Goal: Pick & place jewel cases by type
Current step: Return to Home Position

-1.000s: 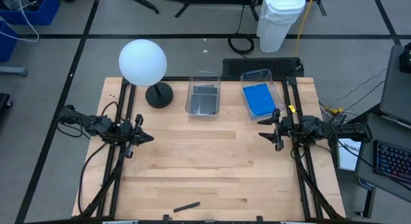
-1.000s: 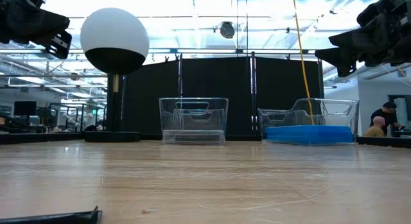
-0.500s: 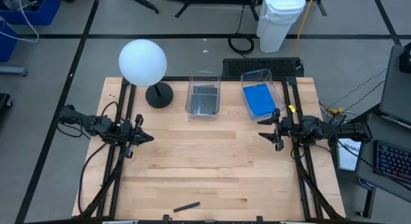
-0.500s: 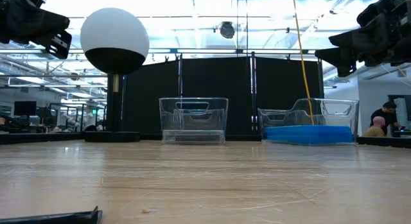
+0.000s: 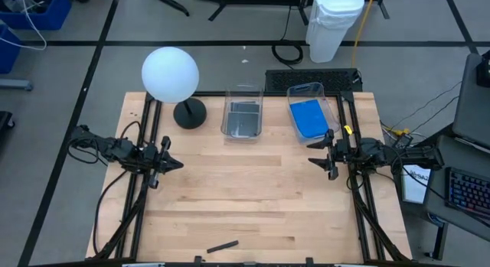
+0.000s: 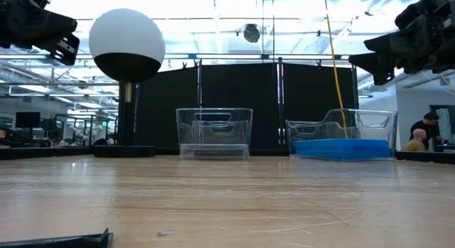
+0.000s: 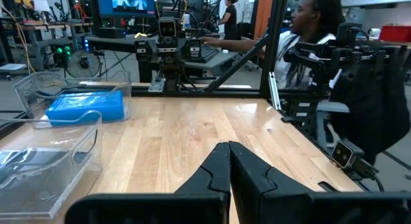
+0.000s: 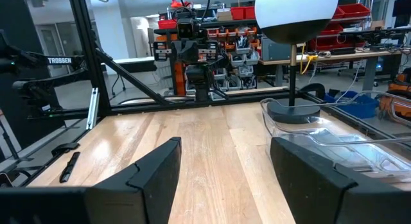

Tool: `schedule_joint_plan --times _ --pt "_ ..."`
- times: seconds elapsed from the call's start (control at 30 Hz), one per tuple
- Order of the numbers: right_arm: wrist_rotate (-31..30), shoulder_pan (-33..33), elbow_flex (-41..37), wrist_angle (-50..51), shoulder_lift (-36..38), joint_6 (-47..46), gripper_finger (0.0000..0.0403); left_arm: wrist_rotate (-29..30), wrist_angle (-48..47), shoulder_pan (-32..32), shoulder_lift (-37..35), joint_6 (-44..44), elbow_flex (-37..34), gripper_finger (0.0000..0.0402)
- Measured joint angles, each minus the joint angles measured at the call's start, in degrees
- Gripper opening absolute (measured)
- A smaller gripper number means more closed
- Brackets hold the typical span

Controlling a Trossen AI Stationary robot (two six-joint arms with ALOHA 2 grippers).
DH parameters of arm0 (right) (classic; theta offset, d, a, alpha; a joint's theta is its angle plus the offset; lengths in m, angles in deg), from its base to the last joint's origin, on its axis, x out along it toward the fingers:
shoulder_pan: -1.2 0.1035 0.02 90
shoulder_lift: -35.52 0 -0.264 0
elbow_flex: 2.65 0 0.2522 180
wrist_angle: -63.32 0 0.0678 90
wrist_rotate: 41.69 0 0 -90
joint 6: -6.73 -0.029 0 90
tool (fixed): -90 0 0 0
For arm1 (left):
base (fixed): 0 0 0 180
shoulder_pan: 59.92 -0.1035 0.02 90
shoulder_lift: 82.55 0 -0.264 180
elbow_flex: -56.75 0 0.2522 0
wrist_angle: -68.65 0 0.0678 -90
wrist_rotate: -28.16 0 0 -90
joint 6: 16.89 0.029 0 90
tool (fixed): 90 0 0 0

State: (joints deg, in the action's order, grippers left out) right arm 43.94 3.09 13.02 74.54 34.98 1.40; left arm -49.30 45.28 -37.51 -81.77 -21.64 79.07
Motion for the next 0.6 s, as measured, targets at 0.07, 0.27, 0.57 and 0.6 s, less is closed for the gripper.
schedule_joint_plan --times 0.07,0.27,0.57,0.6 --pt "0.0 0.0 0.0 0.0 0.0 0.0 0.0231 0.0 0.0 0.0 0.0 0.0 0.0 0.0008" --pt "0.0 0.0 0.0 0.0 0.0 0.0 0.0232 0.0 0.0 0.0 0.0 0.0 0.0 0.0008" --pt "0.0 0.0 0.0 0.0 0.0 0.0 0.0235 0.0 0.0 0.0 0.0 0.0 0.0 0.0008" --pt "0.0 0.0 0.0 0.0 0.0 0.0 0.0235 0.0 0.0 0.0 0.0 0.0 0.0 0.0008"
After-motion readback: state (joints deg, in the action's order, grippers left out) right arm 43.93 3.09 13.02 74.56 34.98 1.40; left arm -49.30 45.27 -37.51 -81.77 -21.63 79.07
